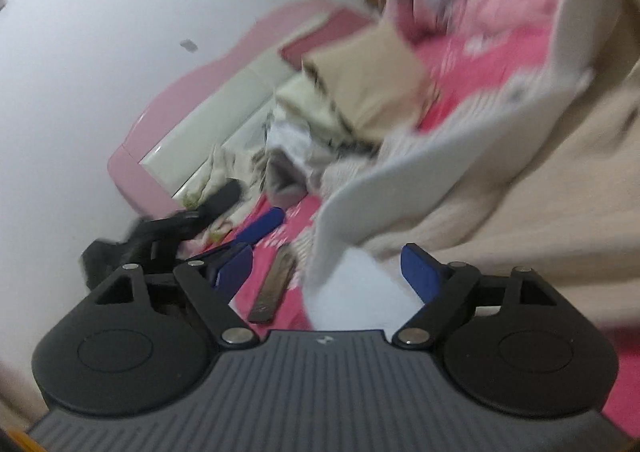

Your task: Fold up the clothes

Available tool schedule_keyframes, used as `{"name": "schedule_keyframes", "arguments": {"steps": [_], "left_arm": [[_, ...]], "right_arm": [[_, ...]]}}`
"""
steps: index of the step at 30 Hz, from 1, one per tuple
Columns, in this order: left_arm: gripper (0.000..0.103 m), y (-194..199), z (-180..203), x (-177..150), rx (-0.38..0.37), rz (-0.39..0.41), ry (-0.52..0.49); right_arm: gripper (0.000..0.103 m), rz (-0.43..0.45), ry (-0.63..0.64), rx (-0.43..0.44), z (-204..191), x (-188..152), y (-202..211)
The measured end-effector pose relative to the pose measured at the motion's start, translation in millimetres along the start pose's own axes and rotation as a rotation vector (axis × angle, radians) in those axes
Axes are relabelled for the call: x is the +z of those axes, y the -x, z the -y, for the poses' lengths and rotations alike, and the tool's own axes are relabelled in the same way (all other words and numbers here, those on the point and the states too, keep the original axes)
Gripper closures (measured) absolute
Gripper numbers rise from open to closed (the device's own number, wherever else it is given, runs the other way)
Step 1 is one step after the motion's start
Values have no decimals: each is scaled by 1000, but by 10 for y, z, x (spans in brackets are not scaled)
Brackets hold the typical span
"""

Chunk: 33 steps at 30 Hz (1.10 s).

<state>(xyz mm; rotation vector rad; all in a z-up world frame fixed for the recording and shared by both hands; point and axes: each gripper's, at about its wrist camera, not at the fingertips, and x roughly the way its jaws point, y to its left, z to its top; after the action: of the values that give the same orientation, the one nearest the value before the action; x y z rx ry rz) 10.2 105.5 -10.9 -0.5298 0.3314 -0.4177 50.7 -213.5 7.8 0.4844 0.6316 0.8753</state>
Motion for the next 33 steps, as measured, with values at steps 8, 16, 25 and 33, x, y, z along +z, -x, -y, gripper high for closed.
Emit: {"name": "schedule_keyframes", "arguments": {"steps": [8,16,25,33], "left_arm": [[24,-852,286,-282,193,-61,-174],[27,-1124,-43,-318,291,-78,-139],[27,-1184,-140,-237,241,-53,-143],[27,-1163,-329,-278,160,-1,-86]], "right_arm": [[18,0,358,-711,428,361,376],[93,-27,349,-929,992,561,537],[98,353,132,-1098,1343,1344,1804],[95,197,-165,-1286,2875,1247,2019]]}}
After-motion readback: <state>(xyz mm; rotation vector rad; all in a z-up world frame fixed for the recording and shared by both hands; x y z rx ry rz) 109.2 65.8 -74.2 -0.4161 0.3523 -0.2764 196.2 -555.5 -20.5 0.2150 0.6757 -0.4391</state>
